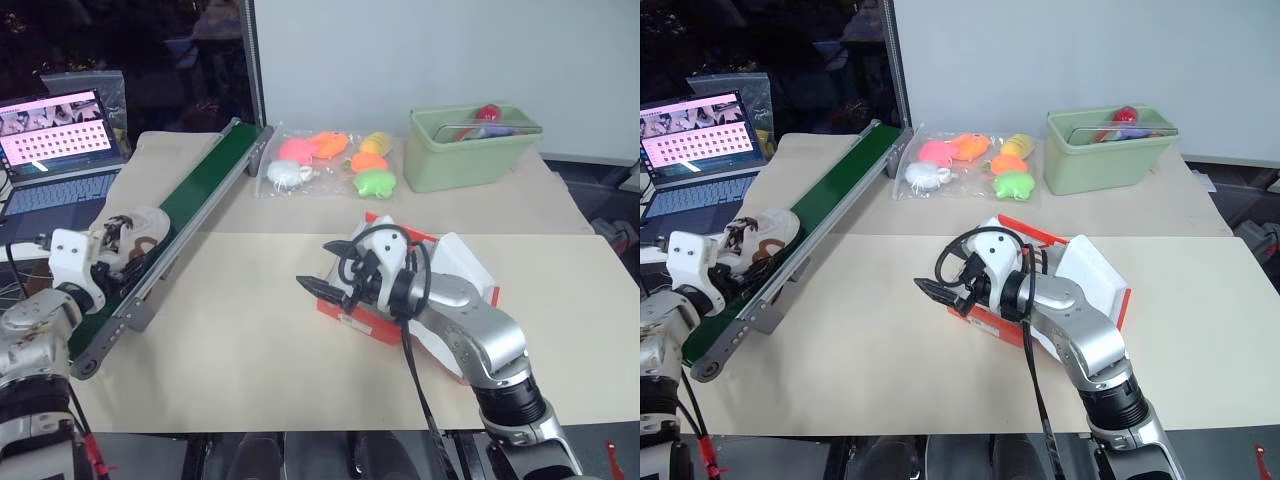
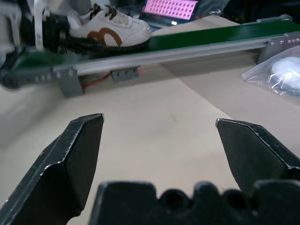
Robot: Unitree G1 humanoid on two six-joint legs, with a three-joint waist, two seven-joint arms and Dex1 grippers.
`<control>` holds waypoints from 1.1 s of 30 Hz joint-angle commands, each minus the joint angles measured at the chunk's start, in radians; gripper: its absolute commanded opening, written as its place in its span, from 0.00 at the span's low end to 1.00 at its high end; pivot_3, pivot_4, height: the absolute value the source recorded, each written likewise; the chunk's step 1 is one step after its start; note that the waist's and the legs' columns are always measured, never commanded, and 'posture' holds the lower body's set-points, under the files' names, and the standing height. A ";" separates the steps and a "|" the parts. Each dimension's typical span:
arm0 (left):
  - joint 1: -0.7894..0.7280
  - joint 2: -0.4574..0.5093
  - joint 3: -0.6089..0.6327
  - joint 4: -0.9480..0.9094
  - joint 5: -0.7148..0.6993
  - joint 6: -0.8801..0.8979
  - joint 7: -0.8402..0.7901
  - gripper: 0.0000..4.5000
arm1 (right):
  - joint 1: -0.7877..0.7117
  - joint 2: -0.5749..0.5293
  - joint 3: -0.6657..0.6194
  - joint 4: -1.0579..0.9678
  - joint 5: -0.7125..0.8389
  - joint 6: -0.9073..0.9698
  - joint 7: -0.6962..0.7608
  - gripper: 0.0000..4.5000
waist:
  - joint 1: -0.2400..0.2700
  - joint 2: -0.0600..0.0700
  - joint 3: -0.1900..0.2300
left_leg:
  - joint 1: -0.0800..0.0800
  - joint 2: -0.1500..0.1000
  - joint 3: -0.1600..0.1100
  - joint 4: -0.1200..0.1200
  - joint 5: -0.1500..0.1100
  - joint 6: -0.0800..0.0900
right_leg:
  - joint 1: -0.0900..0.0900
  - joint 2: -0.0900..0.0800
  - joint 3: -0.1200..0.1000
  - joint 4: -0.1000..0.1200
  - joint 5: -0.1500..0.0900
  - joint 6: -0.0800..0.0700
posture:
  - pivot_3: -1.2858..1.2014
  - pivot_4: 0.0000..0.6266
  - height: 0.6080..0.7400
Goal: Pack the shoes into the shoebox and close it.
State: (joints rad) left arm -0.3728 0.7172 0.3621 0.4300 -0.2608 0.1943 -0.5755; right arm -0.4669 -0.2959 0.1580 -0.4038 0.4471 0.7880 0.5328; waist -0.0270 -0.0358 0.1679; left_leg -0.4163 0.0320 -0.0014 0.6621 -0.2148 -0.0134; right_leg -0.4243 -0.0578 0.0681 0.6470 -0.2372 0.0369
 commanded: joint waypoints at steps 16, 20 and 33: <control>0.025 -0.289 -0.354 -0.833 -0.228 0.319 0.071 0.67 | -0.310 0.404 -0.672 0.358 1.049 0.364 -0.675 1.00 | -0.013 -0.003 0.000 | -0.006 0.000 -0.001 -0.001 0.000 0.000 | -0.003 -0.001 -0.001 0.002 0.002 0.000 | 0.52 0.24 0.92; -0.001 -0.310 -0.376 -0.856 -0.244 0.361 0.078 0.67 | -0.290 0.376 -0.612 0.353 1.107 0.343 -0.718 1.00 | -0.036 -0.002 0.000 | -0.003 0.000 -0.001 -0.001 0.000 0.000 | -0.001 0.001 0.000 0.000 0.002 0.000 | 0.52 0.24 0.92; -0.095 -0.267 -0.346 -0.596 -0.035 0.238 0.132 0.67 | -0.216 0.267 -0.468 0.287 1.143 0.289 -0.723 1.00 | -0.039 -0.001 0.000 | -0.003 0.000 -0.001 -0.001 0.000 0.000 | -0.001 0.001 0.000 -0.002 0.001 0.001 | 0.52 0.24 0.92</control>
State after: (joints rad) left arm -0.4346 0.4457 0.0094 -0.1563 -0.3265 0.4787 -0.4563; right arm -0.6842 -0.0220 -0.3221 -0.0776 1.5560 1.1032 -0.1980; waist -0.0659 -0.0365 0.1681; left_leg -0.4199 0.0321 -0.0025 0.6610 -0.2146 -0.0135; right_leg -0.4256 -0.0567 0.0683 0.6455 -0.2360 0.0375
